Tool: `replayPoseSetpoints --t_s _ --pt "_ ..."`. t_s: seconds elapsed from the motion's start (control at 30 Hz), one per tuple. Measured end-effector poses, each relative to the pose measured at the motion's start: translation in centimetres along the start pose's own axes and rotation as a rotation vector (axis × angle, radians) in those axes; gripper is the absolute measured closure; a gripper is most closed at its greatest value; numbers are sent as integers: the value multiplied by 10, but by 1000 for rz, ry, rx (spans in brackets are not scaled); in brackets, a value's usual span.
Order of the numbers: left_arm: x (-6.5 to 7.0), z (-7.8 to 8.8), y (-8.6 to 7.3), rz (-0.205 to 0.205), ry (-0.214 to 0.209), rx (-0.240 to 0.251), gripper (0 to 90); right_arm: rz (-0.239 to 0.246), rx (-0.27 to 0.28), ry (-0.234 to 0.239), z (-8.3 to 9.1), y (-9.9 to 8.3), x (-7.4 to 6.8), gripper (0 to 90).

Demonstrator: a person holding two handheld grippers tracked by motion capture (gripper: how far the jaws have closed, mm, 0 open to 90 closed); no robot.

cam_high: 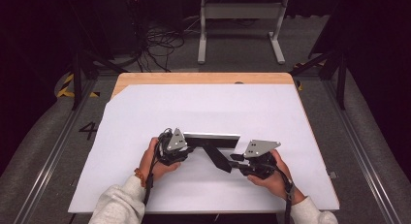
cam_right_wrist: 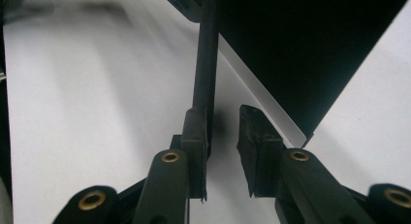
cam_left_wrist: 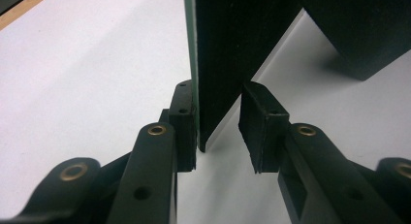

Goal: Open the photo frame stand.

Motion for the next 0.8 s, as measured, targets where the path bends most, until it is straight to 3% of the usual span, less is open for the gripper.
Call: replayPoseSetpoints --t_s 0.27,0.53,0.8 --pt "-2 7 -2 3 -5 5 723 -3 18 -39 11 -1 5 745" --pt "-1 16 1 -1 -6 43 700 -24 61 -146 17 -1 12 707" --pt "-4 26 5 17 -22 96 707 -47 134 -173 21 2 18 720"
Point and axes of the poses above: each handheld gripper's, and its own axes: z roughly backward along the jaws, y roughly out of its top, x roughly to its right, the point moved 1 cm from there along -z, roughly forward along the jaws
